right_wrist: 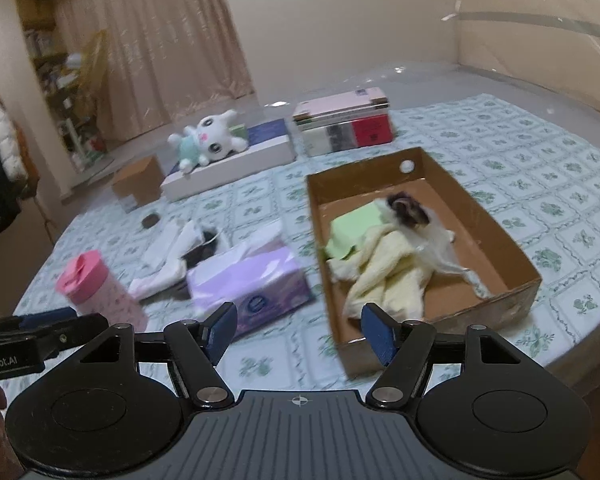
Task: Organize soft objects
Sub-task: 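Withdraw both grippers from the box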
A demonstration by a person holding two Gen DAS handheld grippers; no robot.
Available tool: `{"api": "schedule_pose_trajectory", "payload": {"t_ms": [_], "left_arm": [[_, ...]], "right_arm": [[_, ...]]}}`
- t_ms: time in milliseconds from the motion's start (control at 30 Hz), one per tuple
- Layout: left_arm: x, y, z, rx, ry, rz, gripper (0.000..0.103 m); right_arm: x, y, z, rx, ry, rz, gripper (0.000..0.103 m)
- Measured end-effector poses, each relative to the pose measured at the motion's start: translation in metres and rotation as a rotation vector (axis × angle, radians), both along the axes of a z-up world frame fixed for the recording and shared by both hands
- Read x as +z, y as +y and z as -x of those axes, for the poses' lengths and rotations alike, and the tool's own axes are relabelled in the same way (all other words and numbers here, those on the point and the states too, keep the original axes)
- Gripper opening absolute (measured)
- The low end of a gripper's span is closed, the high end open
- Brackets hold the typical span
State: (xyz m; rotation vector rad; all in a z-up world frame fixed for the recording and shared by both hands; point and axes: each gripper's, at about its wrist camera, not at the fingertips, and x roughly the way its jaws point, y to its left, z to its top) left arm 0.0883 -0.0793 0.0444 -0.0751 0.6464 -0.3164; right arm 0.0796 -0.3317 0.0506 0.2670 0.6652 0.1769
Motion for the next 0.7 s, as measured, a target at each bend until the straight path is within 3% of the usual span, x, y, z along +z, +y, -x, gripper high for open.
{"api": "schedule_pose_trajectory", "payload": {"t_ms": [33,700], "left_arm": [[0.0,0.005,0.003,0.01,-0.005,-0.005,0.082],[-0.01,0.08,0.032,0.167,0.004,-0.012,0.085]], "right_arm": [[0.001,0.005,0.003,0.013,-0.002,0.008,0.069],[-0.007,0.071,0.006,0.152,0.0,0.053,0.069]]}}
